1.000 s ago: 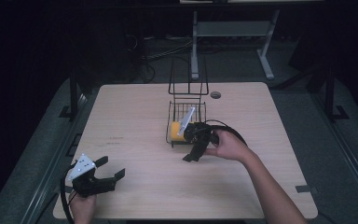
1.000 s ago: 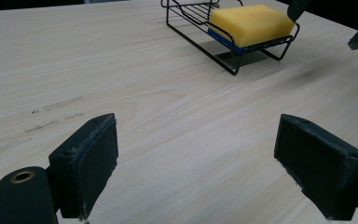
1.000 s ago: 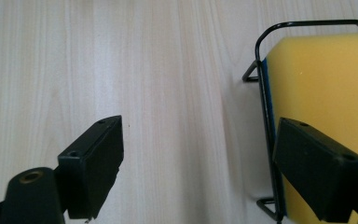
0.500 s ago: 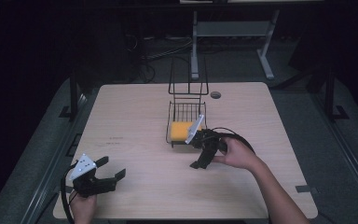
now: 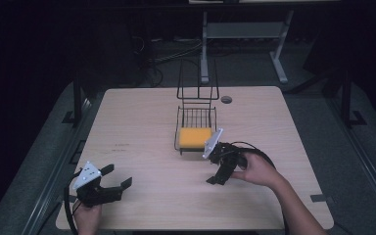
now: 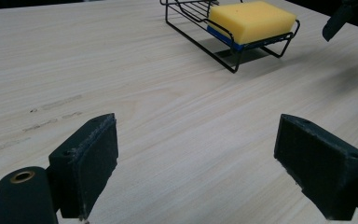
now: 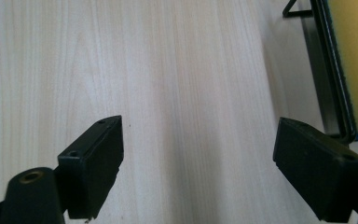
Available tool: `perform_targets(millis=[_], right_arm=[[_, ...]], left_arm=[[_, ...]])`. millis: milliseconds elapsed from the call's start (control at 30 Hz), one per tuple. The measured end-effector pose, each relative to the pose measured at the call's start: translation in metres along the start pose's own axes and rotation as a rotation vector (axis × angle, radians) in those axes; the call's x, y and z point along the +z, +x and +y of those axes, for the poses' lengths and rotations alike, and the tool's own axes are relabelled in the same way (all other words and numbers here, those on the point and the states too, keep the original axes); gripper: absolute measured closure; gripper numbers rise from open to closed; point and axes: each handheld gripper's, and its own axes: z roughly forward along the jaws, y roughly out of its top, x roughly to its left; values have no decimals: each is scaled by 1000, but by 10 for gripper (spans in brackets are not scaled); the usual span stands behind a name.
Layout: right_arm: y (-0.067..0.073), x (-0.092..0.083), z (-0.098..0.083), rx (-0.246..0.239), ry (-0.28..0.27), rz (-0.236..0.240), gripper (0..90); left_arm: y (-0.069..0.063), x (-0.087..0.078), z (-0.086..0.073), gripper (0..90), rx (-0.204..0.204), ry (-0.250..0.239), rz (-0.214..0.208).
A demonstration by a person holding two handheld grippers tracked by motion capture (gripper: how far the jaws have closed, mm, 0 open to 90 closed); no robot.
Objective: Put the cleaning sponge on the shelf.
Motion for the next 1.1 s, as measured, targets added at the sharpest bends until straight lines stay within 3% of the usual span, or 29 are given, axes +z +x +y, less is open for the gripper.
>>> perform_targets(millis=[533, 700, 900, 1100], right_arm=[[8, -7, -26, 33, 1, -18, 159], [13, -8, -32, 24, -2, -24, 159], [23, -9, -40, 19, 29, -63, 159], [40, -14, -58, 21, 6, -98, 159]], left_arm=[[-1, 0, 0, 128, 2, 1, 1], [-1, 0, 0, 128, 2, 1, 2], [-1, 0, 0, 128, 4, 1, 1], [-2, 2, 0, 128, 8, 4, -1]])
